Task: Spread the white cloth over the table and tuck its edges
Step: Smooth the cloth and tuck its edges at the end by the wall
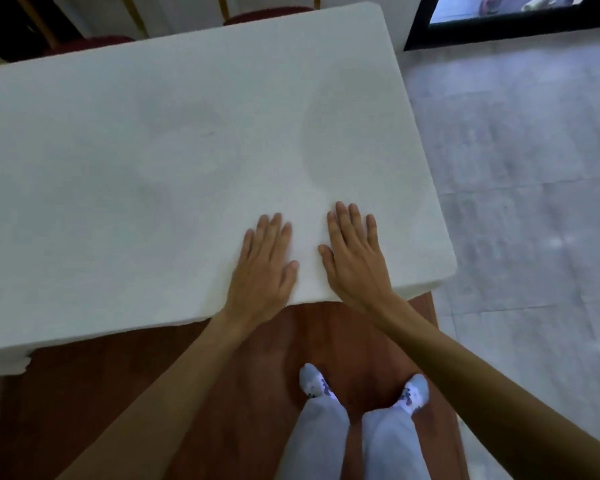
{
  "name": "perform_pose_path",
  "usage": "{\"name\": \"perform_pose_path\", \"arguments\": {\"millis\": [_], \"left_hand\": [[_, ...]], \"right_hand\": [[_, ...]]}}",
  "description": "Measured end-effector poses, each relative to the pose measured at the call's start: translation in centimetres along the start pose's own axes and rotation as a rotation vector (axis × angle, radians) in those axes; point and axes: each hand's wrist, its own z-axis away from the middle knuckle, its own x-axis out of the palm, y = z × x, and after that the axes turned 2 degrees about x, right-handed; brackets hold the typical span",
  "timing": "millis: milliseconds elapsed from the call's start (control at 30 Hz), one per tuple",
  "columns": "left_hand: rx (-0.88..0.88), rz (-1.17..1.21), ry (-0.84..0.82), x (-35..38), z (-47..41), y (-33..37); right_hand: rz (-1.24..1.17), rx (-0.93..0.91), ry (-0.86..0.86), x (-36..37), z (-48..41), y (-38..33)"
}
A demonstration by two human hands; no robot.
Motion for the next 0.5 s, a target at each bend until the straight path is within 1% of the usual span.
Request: {"name": "perform_pose_path", "arguments": {"millis": [67,133,200,267,333,400,467,500], "left_hand": [[-0.011,-0.040,-0.019,0.4,-0.9,0.7],[0.001,-0.069,-0.039,0.3,0.2,-0.8],[0.005,-0.072,-0.043,-0.4,2.5,-3.8],[-0.046,-0.085,-0.058,-1.3,6.2,-8.2],[-0.165,-0.088,-0.060,-2.3,11.1,-13.7],[-0.375,-0.061,-0.054,-3.9,15.7,-18.7],[-0.592,-0.025,-0.049,-5.5,17.5,-21.1],[-0.632,-0.004,-0.032,-5.6,17.0,-21.2]], "right_hand": [[0.037,-0.004,0.003,0.3,-0.1,-0.5],[0.065,-0.014,0.004,0.4,0.0,-0.3],[0.085,-0.023,0.012,0.4,0.2,-0.2],[0.107,-0.027,0.014,0.3,0.1,-0.2],[0.120,-0.027,0.009,0.2,0.3,-0.3],[0.116,-0.019,0.001,0.2,0.2,-0.4],[0.114,-0.001,-0.008,0.2,0.0,-0.7],[0.110,0.010,-0.015,0.3,-0.2,-0.9]]}}
